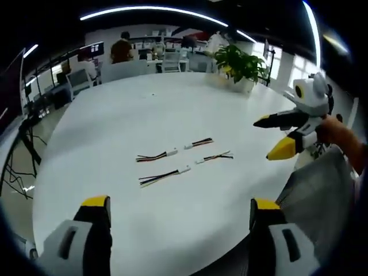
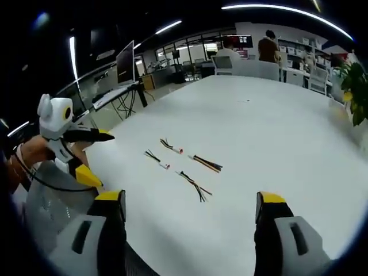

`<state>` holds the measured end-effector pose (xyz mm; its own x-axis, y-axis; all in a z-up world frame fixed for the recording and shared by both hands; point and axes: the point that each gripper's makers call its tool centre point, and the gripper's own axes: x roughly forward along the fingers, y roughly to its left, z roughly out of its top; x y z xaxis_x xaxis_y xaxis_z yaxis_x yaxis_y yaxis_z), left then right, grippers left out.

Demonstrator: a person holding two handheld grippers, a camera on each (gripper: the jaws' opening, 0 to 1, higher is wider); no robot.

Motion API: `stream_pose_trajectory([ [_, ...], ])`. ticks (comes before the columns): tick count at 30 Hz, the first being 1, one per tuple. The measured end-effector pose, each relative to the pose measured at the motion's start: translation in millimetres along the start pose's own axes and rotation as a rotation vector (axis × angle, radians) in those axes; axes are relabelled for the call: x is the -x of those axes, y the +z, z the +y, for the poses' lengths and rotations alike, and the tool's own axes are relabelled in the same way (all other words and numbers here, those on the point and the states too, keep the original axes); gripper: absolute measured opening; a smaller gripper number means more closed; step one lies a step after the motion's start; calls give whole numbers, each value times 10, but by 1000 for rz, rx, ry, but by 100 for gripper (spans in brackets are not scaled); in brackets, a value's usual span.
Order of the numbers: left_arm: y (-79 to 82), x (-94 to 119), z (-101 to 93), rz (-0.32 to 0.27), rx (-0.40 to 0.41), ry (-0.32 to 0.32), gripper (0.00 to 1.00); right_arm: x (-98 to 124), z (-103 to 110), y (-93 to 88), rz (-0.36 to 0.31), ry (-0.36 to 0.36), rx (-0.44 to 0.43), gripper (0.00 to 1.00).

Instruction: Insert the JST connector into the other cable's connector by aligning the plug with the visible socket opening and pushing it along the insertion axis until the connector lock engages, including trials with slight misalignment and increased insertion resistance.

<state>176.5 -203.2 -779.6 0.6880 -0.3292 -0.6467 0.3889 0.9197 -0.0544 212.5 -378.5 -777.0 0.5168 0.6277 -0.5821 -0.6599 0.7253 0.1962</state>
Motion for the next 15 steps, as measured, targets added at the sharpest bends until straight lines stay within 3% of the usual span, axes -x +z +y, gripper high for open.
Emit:
stream_pose_trajectory([
  [5, 33, 5, 8, -12, 8, 2, 99, -2, -10, -16, 5, -2, -3, 92],
  [15, -53, -3, 10, 13, 19, -3, 99, 4, -19, -14, 6, -3, -2, 92],
])
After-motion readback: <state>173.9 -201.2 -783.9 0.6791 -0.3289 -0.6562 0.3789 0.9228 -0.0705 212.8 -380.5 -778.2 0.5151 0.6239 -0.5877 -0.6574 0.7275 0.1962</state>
